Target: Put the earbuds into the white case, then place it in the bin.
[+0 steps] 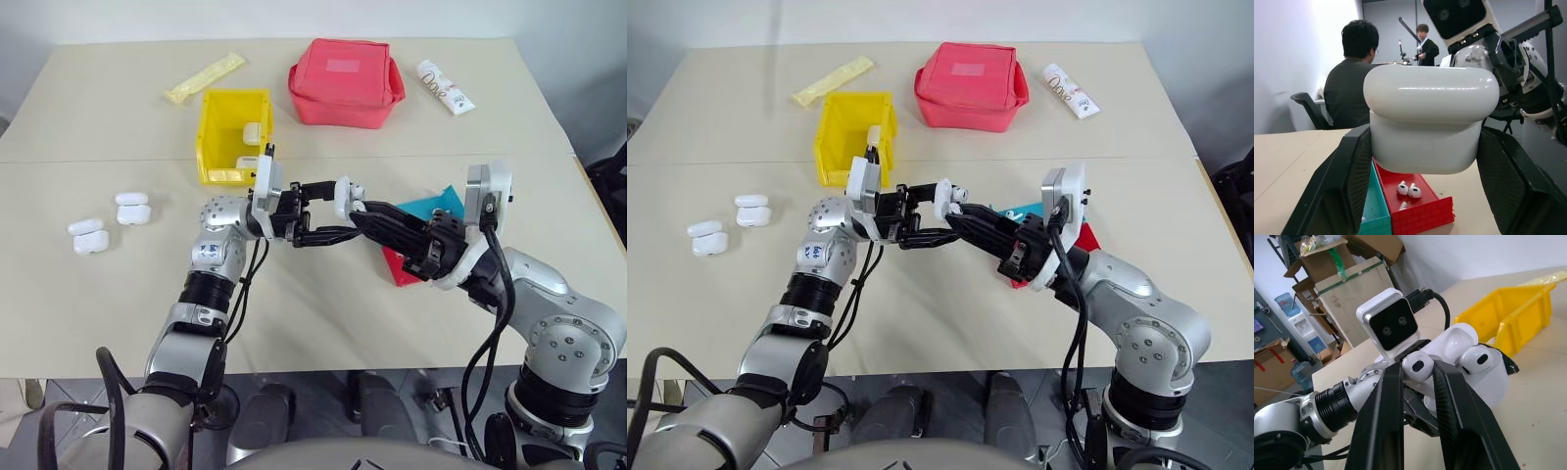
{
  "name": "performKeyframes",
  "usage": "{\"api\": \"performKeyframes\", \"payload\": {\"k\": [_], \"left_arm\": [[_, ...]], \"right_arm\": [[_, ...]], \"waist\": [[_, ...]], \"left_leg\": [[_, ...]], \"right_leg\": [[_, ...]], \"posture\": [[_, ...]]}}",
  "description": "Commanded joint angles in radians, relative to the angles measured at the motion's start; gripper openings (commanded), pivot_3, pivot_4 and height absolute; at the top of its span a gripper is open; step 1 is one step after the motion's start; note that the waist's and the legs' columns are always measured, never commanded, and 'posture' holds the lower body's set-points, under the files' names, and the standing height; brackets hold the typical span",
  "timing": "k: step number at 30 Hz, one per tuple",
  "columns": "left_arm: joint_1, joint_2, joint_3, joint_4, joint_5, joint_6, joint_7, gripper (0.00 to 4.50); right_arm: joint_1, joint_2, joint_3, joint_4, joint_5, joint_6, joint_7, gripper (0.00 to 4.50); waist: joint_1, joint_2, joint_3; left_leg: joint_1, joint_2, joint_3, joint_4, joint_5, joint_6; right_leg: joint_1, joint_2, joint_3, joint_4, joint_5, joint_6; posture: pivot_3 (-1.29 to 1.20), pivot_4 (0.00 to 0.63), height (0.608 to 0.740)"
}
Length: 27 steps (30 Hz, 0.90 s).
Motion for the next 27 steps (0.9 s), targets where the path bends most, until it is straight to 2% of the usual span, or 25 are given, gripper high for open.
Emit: {"api": "performKeyframes", "payload": {"k": [1,12,20,27], "left_arm": [[-0.018,-0.005,0.015,-0.013,-0.014,-0.01,-0.006,2.78],[0.015,-0.018,0.016,-0.086,-0.038,-0.021,-0.027,2.78],[0.024,-0.025,0.03,-0.085,-0.031,-0.078,-0.011,2.78],[0.033,-0.034,0.025,-0.088,-0.029,-0.111,-0.021,2.78]], "right_arm": [[0.011,-0.017,0.019,-0.015,0.049,-0.028,-0.026,0.49],[0.035,-0.077,0.08,0.073,-0.001,-0.081,-0.058,0.49],[0.076,-0.132,0.079,0.11,0.052,-0.019,-0.142,0.49],[0.043,-0.142,0.093,0.175,0.107,0.041,-0.249,0.49]], "waist": [[0.0,0.0,0.0],[0.0,0.0,0.0],[0.0,0.0,0.0],[0.0,0.0,0.0]], "left_leg": [[0.0,0.0,0.0,0.0,0.0,0.0],[0.0,0.0,0.0,0.0,0.0,0.0],[0.0,0.0,0.0,0.0,0.0,0.001],[0.0,0.0,0.0,0.0,0.0,0.001]], "right_leg": [[0.0,0.0,0.0,0.0,0.0,0.0],[0.0,0.0,0.0,0.0,0.0,0.0],[0.0,0.0,0.0,-0.001,0.0,0.0],[0.0,0.0,0.0,-0.001,0.0,0.0]], "posture": [[0.0,0.15,0.74],[0.0,0.15,0.74],[0.0,0.15,0.74],[0.0,0.15,0.74]]}}
